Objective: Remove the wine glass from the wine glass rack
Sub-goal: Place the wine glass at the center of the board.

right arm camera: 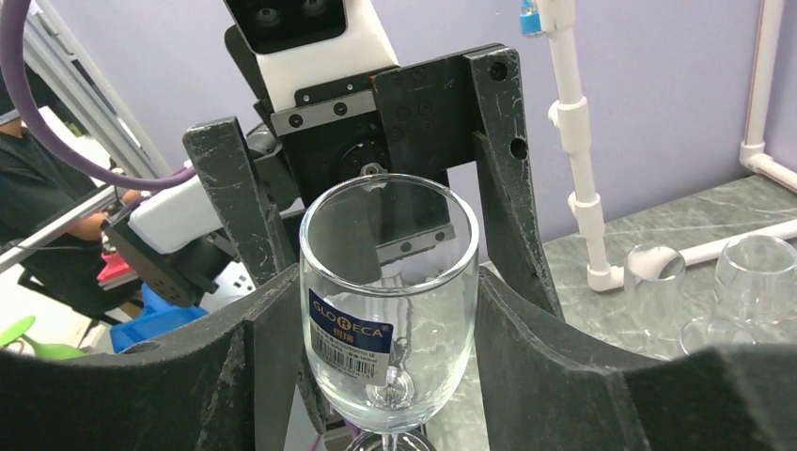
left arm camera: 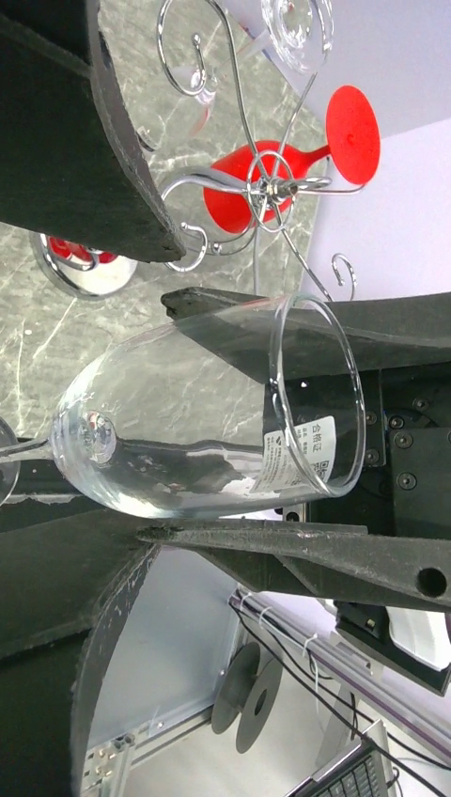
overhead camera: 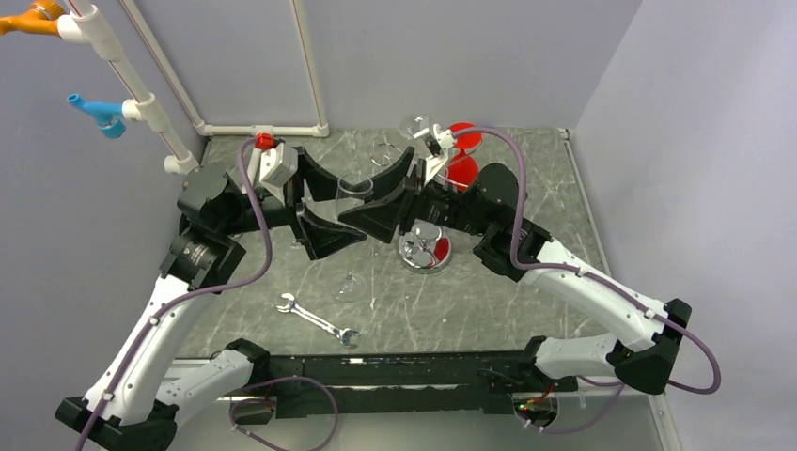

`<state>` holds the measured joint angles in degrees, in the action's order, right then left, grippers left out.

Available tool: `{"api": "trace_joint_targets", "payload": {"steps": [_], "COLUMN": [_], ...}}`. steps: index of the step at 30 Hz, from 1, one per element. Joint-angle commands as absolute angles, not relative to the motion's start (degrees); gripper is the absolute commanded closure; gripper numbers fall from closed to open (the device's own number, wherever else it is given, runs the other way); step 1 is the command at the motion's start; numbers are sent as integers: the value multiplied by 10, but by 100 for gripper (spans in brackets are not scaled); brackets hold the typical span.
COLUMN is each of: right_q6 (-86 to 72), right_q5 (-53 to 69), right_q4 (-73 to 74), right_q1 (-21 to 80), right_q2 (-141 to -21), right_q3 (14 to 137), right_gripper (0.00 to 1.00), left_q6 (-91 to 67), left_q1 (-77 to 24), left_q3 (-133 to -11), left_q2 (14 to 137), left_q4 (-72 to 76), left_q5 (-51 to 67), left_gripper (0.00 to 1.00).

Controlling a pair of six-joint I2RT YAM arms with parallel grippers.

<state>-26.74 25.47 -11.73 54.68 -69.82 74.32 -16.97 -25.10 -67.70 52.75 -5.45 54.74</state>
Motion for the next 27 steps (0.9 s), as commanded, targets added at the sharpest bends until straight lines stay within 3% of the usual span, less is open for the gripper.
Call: {"api": "trace_joint_targets", "payload": {"steps": [1,9,27], "right_q6": [-258,-238,-176], "right_q5": [253,227,176], "right_q4": [-198,-210,-151], "right_q1": [552,553,552], "right_q2": [-665,-655,-680], "right_q3": [736,726,790], "right_gripper": [100,100,100], "left_q6": [-146,-125,-87], "left_q1": [-250,-250,-250], "left_q3": [-697,-693,-648], "left_q2": [514,497,373], "left_q4": [-59,-93,-148], "left_q5": [510,473,260], "left_gripper": [1,1,1]}}
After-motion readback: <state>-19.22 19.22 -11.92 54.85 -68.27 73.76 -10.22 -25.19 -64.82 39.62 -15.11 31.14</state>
